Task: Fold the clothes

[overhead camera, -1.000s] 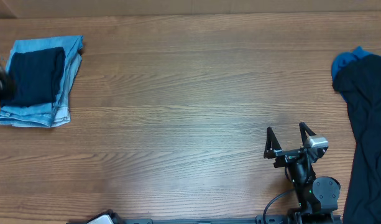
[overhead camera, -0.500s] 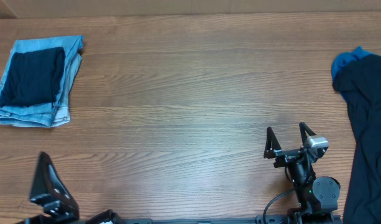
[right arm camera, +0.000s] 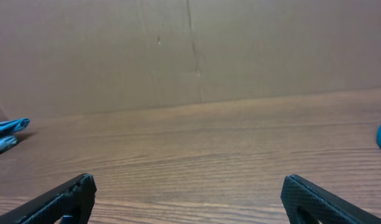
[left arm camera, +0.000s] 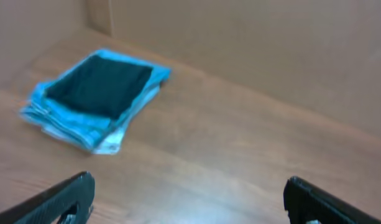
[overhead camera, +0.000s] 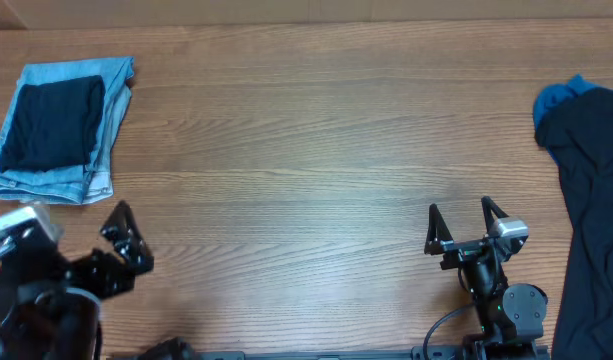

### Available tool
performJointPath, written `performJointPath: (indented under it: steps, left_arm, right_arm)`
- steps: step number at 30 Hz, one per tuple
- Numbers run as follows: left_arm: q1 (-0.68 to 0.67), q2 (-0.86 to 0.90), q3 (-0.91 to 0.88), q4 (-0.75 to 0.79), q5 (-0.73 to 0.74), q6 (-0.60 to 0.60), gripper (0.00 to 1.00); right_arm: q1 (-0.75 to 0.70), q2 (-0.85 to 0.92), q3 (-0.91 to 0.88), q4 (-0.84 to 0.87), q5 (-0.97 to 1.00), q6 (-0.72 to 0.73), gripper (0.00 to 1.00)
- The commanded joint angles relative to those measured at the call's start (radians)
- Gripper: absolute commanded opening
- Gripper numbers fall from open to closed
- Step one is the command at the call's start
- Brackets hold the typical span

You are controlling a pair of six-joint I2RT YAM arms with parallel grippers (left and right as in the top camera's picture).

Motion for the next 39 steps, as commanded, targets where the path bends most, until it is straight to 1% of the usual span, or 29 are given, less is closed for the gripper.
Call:
performJointPath:
  steps: [1,3,6,9,11,14,15,19,24,32,39]
  left_arm:
    - [-0.007,-0.053,-0.245,0.231,0.113,-0.051,1.0]
    - [-0.007,-0.077,-0.391,0.425,0.177,-0.051,1.0]
    - [-0.038,-0.117,-0.556,0.631,0.201,-0.051,1.0]
    - [-0.114,-0.162,-0.698,0.806,0.153,-0.05,1.0]
    - [-0.152,-0.182,-0.769,0.895,0.118,-0.05,1.0]
    - [-0.208,-0.209,-0.895,1.073,0.081,-0.021,1.0]
    - [-0.223,-0.217,-0.928,1.11,0.064,-0.021,1.0]
    - [-0.269,-0.259,-1.028,1.164,0.006,-0.009,1.0]
    - [-0.307,-0.33,-1.123,1.18,-0.042,0.002,1.0]
    - [-0.315,-0.451,-1.252,1.197,-0.066,0.002,1.0]
    - [-0.315,-0.465,-1.305,1.197,-0.076,0.002,1.0]
  right_arm:
    - [-0.003,-0.011,-0.011,0.005,-0.006,0.005,1.0]
    - [-0.003,-0.011,-0.011,0.005,-0.006,0.005,1.0]
    - [-0.003,-0.011,-0.011,0.005,-0.006,0.005,1.0]
    - [-0.003,-0.011,-0.011,0.005,-0.006,0.005,1.0]
    - [-0.003,-0.011,-0.011,0.005,-0.006,0.005,1.0]
    - [-0.003,-0.011,-0.011,0.005,-0.006,0.005,1.0]
    - [-0.003,-0.011,-0.011,0.005,-0.006,0.005,1.0]
    - [-0.003,-0.011,-0.011,0.005,-0.006,0.005,1.0]
    - [-0.003,-0.011,-0.011,0.005,-0.006,0.005,1.0]
    - [-0.003,-0.011,-0.011,0.005,-0.006,0.005,1.0]
    - [-0.003,-0.011,-0.011,0.005,-0.006,0.005,1.0]
